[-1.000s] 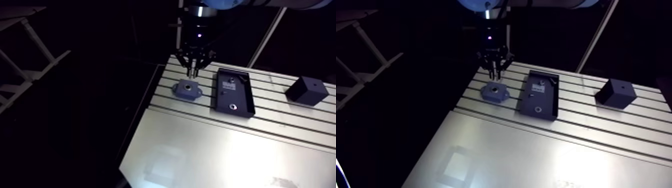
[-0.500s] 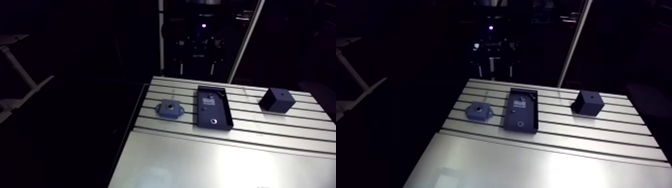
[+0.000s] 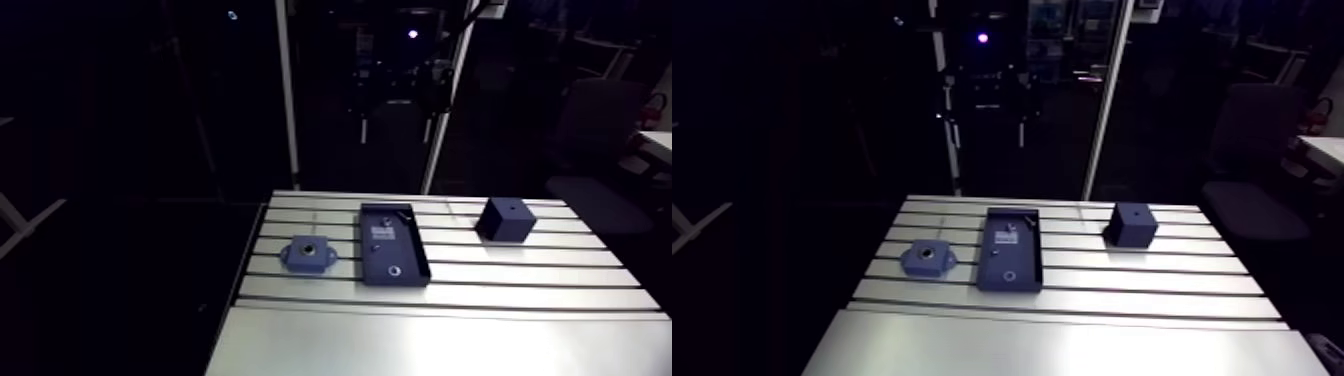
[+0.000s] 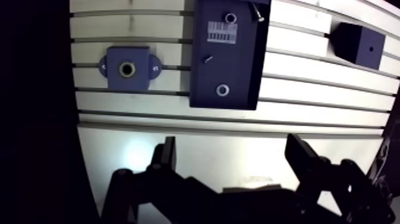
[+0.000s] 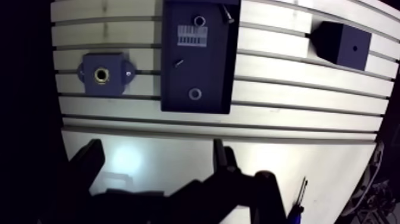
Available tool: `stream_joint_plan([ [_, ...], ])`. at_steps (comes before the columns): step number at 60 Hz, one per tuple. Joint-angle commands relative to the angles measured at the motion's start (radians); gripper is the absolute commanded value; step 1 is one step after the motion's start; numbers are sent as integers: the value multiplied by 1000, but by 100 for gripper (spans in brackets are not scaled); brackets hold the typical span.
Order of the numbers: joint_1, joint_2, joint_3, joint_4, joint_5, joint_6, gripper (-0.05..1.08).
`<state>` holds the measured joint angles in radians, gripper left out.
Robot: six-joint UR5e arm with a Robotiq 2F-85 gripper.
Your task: Pick up the bearing and press it into the housing until flush.
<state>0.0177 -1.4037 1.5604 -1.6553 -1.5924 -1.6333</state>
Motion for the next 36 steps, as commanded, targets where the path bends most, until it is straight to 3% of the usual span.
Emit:
stream_joint_plan([
  [1,-68,-80,-69,84,10,-46,0],
  [36,-73,-79,-87,85,13,-36,0],
])
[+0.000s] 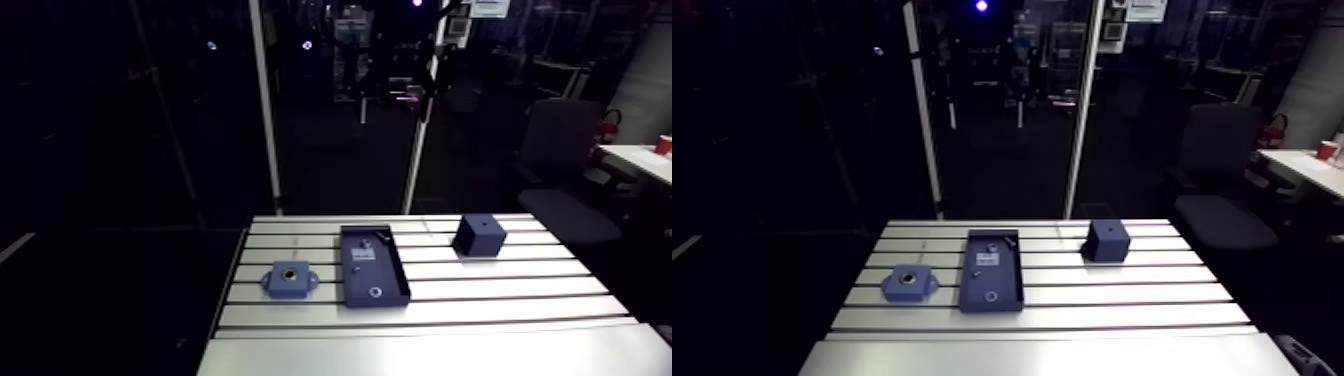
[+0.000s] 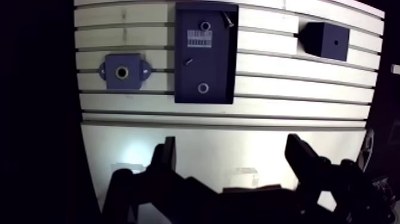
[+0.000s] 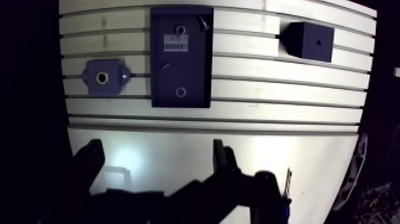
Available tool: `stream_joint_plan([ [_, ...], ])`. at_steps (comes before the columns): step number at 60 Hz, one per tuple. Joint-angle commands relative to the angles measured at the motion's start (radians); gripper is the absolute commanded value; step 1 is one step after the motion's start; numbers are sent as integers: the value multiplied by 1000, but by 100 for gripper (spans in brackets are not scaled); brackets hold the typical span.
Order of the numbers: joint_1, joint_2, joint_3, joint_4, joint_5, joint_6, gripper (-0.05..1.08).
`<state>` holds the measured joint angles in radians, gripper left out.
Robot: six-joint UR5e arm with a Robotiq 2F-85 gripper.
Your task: Pick up the bearing and press it into the housing until flush.
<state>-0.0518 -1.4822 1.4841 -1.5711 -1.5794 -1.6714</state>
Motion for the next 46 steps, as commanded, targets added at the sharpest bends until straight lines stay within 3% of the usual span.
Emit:
stream_joint_plan([
  [1,-3,0,-11,1,0,3,0],
  [46,-3,13,-37,3,-4,-1,0],
])
